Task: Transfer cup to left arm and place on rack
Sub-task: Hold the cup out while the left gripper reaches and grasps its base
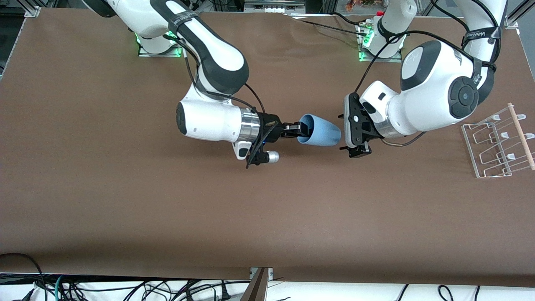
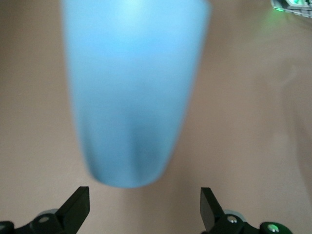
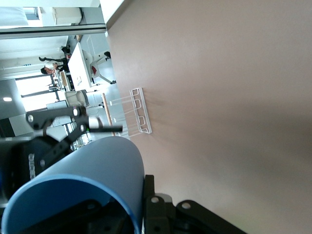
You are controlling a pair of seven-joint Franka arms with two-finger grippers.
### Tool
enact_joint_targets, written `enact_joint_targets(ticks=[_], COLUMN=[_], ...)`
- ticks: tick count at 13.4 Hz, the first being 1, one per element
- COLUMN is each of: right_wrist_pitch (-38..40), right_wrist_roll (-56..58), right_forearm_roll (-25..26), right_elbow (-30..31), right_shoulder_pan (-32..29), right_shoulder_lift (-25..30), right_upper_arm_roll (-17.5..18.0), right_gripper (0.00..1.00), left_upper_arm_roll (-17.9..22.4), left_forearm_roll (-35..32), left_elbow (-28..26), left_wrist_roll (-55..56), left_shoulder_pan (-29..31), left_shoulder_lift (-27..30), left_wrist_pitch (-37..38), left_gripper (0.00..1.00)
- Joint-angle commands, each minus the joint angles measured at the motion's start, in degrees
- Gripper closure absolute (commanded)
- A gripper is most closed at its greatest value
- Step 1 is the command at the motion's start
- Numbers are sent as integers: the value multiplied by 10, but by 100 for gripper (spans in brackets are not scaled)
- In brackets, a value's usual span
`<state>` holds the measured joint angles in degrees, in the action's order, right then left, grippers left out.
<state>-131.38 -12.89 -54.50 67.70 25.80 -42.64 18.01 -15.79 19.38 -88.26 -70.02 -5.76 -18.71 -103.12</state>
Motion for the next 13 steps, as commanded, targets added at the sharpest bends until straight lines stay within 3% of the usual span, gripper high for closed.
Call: enact_joint_targets(ticks=[1,6,13], right_wrist_pitch=[2,2,3], right_wrist_roll=[9,8,8], right_forearm_roll=[-10,-10,5], right_elbow=[-19,-19,-19], right_shoulder_pan=[4,5,7], right_shoulder_lift=[-9,-6,-2], right_upper_arm_roll=[6,8,7], right_gripper=[100,100,100], left_upper_arm_roll=[-3,-3,-3], left_forearm_roll=[18,19,39], left_elbow=[-16,-9,-9], left_wrist_roll=[-18,-11,14], left_shoulder_pan=[0,0,-3], left_shoulder_lift=[24,22,13], left_wrist_pitch=[3,-55,-73], left_gripper=[0,0,0])
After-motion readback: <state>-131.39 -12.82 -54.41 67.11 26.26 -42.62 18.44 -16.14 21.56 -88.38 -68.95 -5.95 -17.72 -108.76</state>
